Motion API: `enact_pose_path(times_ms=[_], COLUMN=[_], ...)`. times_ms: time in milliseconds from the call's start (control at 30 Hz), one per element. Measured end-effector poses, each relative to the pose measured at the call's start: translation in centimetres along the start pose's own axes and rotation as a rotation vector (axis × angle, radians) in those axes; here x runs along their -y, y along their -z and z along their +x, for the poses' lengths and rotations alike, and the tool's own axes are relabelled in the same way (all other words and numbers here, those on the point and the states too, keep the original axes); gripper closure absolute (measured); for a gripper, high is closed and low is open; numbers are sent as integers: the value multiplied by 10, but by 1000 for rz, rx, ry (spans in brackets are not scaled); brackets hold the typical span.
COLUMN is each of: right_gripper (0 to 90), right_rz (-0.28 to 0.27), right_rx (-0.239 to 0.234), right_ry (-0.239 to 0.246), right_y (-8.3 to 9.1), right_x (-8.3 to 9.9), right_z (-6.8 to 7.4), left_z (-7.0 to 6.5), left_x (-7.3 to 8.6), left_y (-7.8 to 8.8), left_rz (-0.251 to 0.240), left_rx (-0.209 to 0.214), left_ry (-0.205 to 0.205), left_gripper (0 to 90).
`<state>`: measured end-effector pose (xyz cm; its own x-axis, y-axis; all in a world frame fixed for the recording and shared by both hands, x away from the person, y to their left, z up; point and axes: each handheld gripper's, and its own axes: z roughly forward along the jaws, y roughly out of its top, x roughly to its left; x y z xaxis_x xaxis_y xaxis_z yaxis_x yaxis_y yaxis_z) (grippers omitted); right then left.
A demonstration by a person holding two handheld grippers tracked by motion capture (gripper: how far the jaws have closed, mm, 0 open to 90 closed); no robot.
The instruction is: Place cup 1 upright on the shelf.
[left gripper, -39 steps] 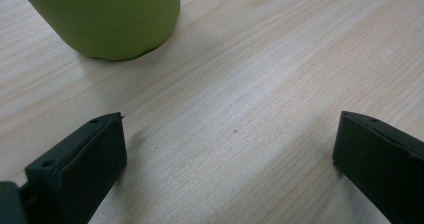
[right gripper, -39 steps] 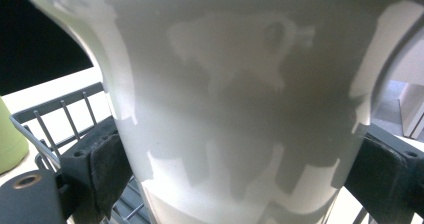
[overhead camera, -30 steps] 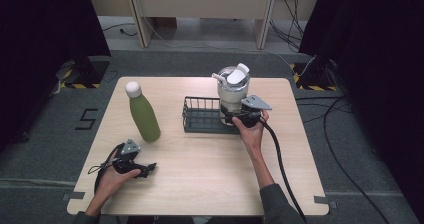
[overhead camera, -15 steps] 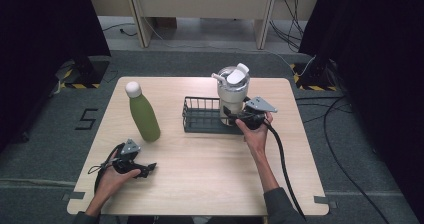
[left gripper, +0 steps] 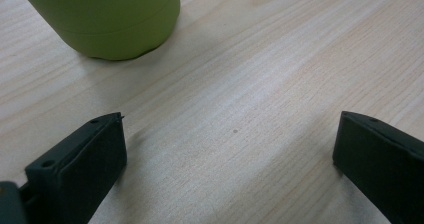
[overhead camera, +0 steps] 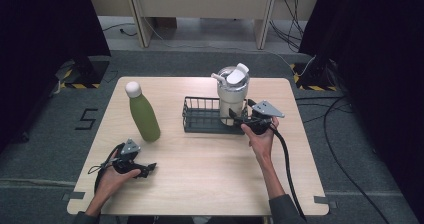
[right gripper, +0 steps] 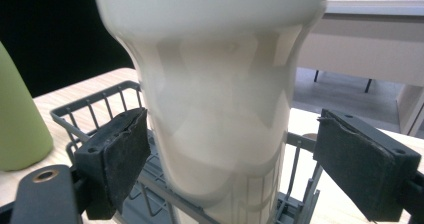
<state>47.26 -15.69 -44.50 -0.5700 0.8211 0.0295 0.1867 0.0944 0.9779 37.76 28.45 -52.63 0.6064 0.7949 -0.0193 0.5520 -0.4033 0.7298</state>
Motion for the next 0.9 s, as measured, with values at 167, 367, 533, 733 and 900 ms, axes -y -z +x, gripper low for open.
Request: enact_pose_path(times_ms=[167,367,533,733,900], right_gripper=[147,147,147,147,148], right_rz=[4,3,-13,-11,-10], right_rx=[3,-11,-24,-40,-50], right_ry=[27,42,30,30,36], right_y=[13,24,35,46,54], right_x=[-1,3,4,5,7], right_z=[4,9,15,20,25], left_z=[0,0,0,0,0], left_x=[0,0,0,0,0], left_y=[0,0,0,0,0], left_rz=[0,0,0,0,-1], left_rx=[0,0,0,0,0], left_ry=[0,0,0,0,0], left_gripper=[0,0,0,0,0])
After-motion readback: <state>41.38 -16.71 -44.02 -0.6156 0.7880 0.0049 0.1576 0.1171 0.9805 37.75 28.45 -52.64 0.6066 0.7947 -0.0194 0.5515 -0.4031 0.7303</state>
